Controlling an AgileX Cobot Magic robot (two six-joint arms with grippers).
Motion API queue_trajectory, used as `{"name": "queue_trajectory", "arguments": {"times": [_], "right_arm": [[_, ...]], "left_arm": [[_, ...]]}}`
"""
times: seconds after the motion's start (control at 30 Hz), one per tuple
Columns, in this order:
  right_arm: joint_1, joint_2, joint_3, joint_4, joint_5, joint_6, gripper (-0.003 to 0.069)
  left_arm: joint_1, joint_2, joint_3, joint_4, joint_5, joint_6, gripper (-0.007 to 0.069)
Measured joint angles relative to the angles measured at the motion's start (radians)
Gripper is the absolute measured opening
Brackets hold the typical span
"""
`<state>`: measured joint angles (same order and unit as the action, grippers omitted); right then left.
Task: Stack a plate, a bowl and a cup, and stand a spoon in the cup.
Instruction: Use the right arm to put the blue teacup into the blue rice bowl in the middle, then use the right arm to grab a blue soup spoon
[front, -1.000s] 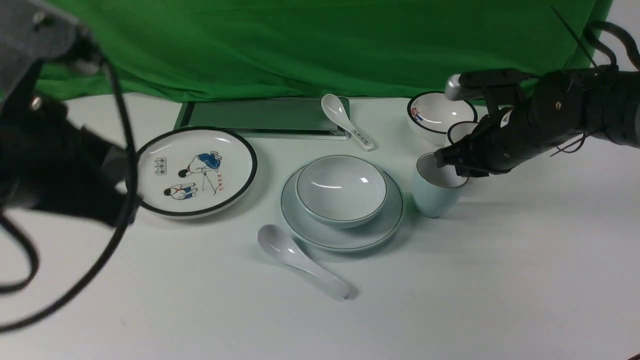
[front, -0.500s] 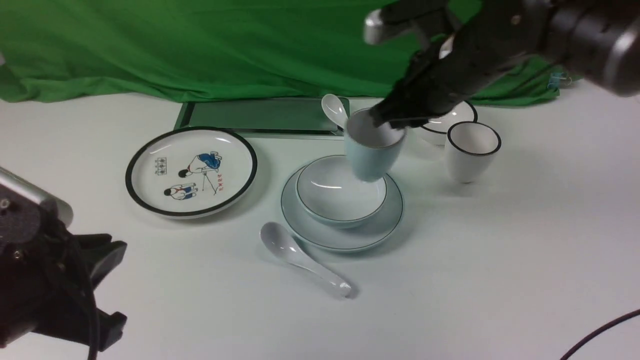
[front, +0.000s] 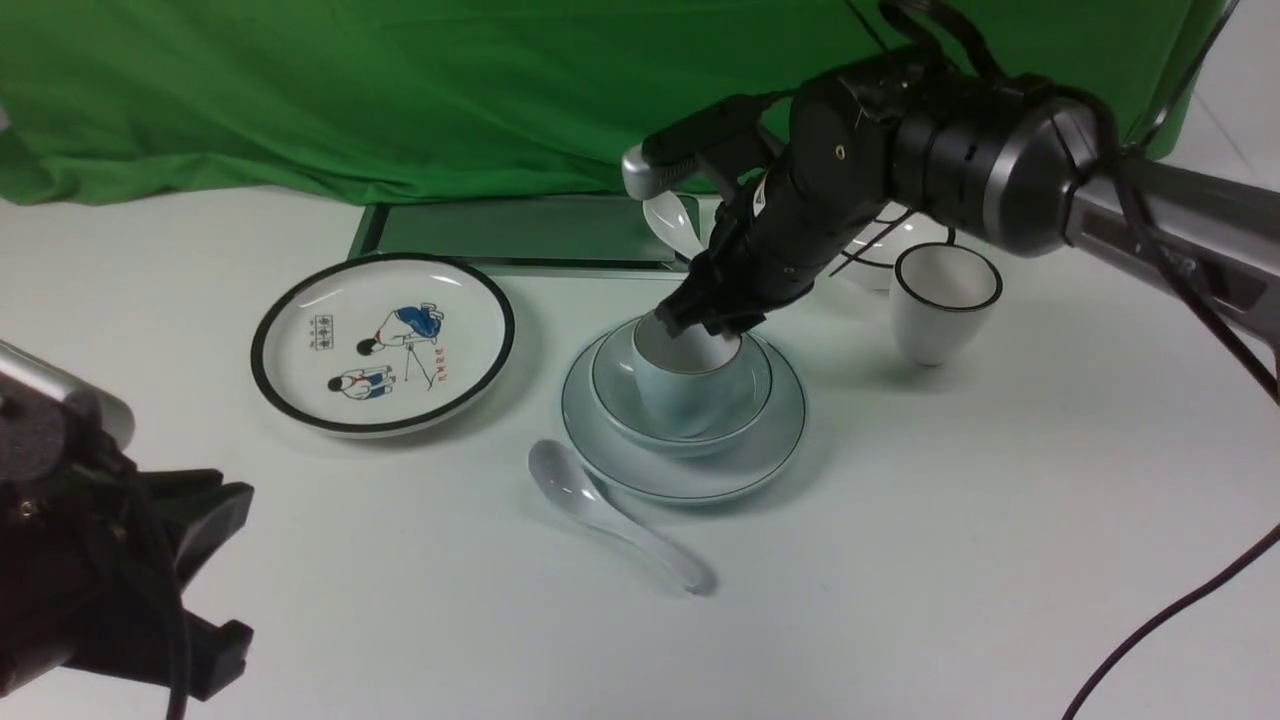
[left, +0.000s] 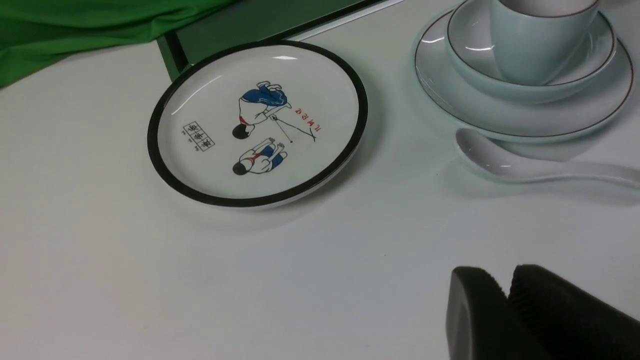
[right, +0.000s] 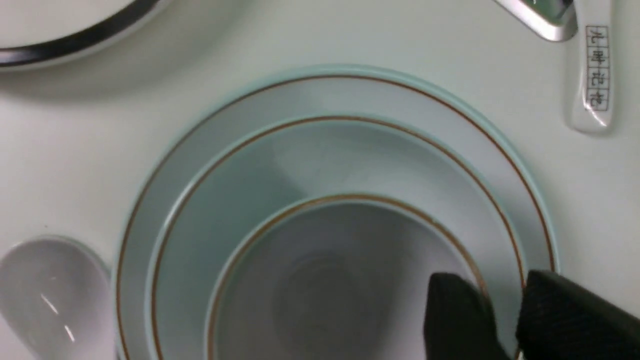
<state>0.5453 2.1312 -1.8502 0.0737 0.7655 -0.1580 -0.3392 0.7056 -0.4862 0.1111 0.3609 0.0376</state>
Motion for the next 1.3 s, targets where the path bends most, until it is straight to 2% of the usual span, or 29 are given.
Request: {"name": "queue_trajectory", "arguments": {"times": [0.03, 0.17, 0.27, 0.37, 0.4, 0.47, 0.5, 0.6, 0.7, 0.8, 0.9, 1.3], "right_arm": [[0.000, 0.000, -0.001, 0.000, 0.003, 0.000, 0.0253], [0.003, -0.039, -0.058, 0.000, 0.126, -0.015, 0.0353], [0.015, -0.081, -0.085, -0.001, 0.213, -0.043, 0.0360], [0.052, -0.128, -0.071, 0.000, 0.339, -0.081, 0.0264], [0.065, -0.136, -0.034, 0.005, 0.349, -0.088, 0.0176], [0.080, -0.132, 0.060, 0.007, 0.324, -0.096, 0.0073], [0.083, -0.127, 0.111, 0.007, 0.299, -0.099, 0.0044], [0.091, -0.113, 0.220, 0.012, 0.232, -0.099, 0.0015], [0.099, -0.112, 0.272, 0.023, 0.180, -0.101, 0.0013], [0.122, -0.112, 0.335, 0.026, 0.033, -0.125, 0.0013], [0.146, -0.099, 0.361, 0.029, -0.047, -0.132, 0.0013], [0.240, -0.040, 0.356, 0.036, -0.116, -0.155, 0.0012]], "left_arm": [[0.000, 0.000, 0.000, 0.000, 0.000, -0.001, 0.0041], [0.000, 0.000, 0.000, 0.000, -0.004, -0.003, 0.0041], [0.000, 0.000, 0.000, 0.000, -0.008, -0.003, 0.0041], [0.000, 0.000, 0.000, 0.000, -0.009, -0.003, 0.0041], [0.000, 0.000, 0.000, 0.000, -0.009, -0.003, 0.0041], [0.000, 0.000, 0.000, 0.000, -0.009, -0.003, 0.0041], [0.000, 0.000, 0.000, 0.000, -0.009, -0.003, 0.0041], [0.000, 0.000, 0.000, -0.001, -0.009, -0.003, 0.0041], [0.000, 0.000, 0.000, -0.001, -0.009, -0.003, 0.0041], [0.000, 0.000, 0.000, -0.004, -0.009, -0.003, 0.0041], [0.000, 0.000, 0.000, -0.004, -0.009, -0.003, 0.0041], [0.000, 0.000, 0.000, -0.004, -0.009, -0.003, 0.0041]]}}
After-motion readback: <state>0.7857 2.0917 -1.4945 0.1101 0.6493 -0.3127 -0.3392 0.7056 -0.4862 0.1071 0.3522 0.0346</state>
